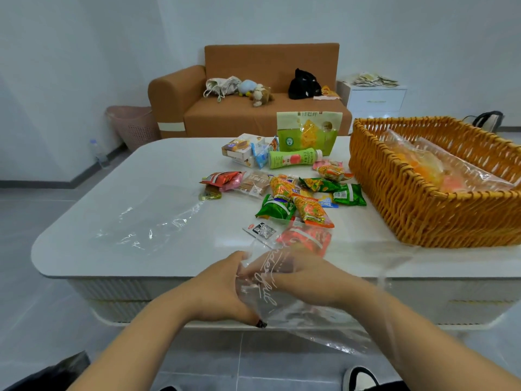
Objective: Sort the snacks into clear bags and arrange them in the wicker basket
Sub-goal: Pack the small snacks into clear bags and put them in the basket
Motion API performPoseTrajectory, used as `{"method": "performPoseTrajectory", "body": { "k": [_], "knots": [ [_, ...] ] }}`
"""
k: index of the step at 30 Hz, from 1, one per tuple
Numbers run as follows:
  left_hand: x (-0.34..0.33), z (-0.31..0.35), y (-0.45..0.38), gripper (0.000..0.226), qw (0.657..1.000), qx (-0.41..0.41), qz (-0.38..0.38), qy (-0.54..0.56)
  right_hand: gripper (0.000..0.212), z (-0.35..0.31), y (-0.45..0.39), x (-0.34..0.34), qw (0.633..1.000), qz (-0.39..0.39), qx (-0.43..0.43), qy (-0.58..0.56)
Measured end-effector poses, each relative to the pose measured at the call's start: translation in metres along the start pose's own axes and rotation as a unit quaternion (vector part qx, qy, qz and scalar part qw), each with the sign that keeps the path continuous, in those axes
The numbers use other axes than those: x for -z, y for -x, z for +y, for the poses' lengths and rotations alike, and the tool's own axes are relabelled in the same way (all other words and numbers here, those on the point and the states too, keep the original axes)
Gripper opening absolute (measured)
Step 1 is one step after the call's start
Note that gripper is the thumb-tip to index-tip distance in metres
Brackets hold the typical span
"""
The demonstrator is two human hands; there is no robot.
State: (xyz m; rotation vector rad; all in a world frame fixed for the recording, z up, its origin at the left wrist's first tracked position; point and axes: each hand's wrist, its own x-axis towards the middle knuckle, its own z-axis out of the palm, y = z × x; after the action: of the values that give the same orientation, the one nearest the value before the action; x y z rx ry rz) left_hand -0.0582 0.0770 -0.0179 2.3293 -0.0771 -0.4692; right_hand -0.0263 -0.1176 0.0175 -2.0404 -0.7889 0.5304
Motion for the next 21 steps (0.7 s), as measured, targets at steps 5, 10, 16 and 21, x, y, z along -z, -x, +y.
{"method": "performPoseTrajectory", "body": {
  "k": [5, 10, 16, 21],
  "knots": [
    [0.012, 0.004, 0.003, 0.072, 0.998, 0.052, 0.013, 0.043, 0.017, -0.002, -0.002, 0.028, 0.997, 0.027, -0.03, -0.068],
    [0.032, -0.004, 0.01, 0.075, 0.982, 0.076, 0.062, 0.164, 0.032, -0.003, -0.002, 0.063, 0.966, 0.176, 0.01, -0.191],
    [0.048, -0.015, 0.013, 0.113, 0.942, 0.124, 0.133, 0.282, 0.028, 0.029, -0.024, 0.081, 0.901, 0.386, -0.034, -0.194],
    [0.049, -0.02, 0.005, 0.111, 0.919, 0.119, 0.199, 0.317, 0.048, 0.085, -0.06, 0.08, 0.886, 0.395, -0.237, -0.06]
  ]
}}
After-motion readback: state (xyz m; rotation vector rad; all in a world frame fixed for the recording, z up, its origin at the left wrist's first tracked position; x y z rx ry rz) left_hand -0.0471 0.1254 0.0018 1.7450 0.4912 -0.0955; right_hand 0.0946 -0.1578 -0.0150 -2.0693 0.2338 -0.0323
